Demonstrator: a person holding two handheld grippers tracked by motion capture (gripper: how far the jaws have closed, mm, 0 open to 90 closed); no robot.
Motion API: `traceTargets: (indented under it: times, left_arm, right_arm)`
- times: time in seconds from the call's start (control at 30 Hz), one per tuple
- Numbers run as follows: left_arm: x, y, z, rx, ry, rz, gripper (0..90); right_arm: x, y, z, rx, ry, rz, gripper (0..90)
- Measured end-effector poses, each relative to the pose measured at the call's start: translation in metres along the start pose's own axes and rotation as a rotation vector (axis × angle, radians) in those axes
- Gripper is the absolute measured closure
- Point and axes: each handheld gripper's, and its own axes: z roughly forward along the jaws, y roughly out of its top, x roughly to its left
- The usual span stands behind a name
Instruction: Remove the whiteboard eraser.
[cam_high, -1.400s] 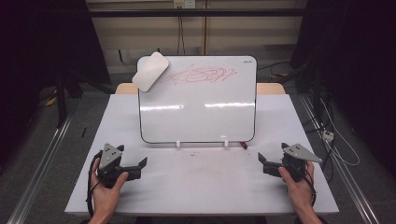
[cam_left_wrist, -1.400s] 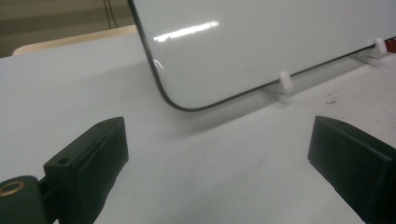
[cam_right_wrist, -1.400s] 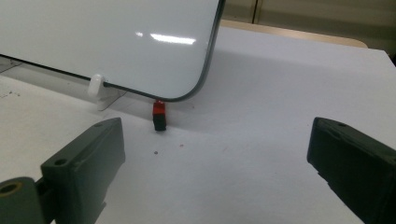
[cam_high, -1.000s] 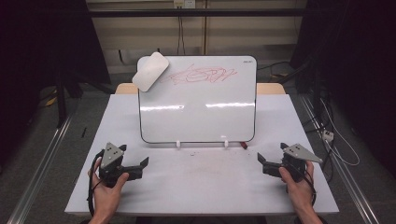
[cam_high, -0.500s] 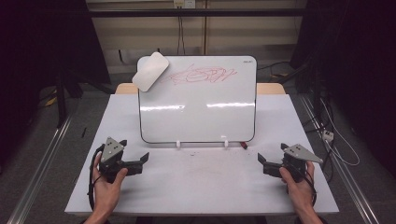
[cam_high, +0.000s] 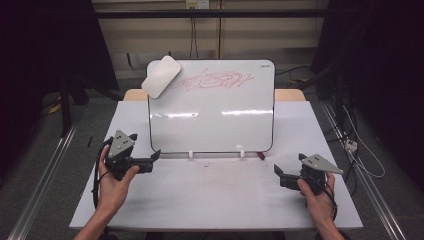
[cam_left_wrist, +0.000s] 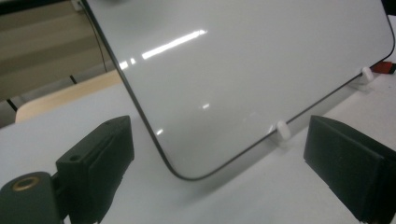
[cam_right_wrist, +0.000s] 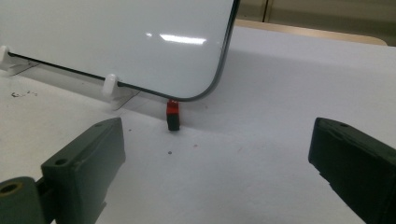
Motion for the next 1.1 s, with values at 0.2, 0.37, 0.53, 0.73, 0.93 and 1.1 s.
traceTargets:
  times: [0.2,0.37,0.53,0.73,0.93,1.1]
  left_arm:
    - [0.009,0.027,0.003,-0.020,0.007,0.036,3.9]
    - [0.022,0.044,0.010,-0.047,0.013,0.028,4.6]
    - [0.032,0.059,0.016,-0.055,0.037,0.059,4.3]
    - [0.038,0.076,0.027,-0.051,0.055,0.083,4.6]
    - [0.040,0.095,0.039,-0.057,0.105,0.144,5.7]
    - [0.043,0.107,0.047,-0.045,0.130,0.185,8.2]
  right_arm:
    - [-0.001,0.000,-0.001,-0.002,0.001,-0.002,3.7]
    - [-0.001,0.000,0.000,-0.002,0.006,0.000,3.8]
    - [0.001,0.001,0.000,-0.001,0.013,-0.009,3.9]
    - [0.001,0.000,0.000,-0.003,0.015,-0.004,3.8]
    - [0.000,0.000,0.001,0.000,0.016,-0.002,3.9]
    - [-0.001,-0.001,0.000,0.001,0.018,0.001,3.9]
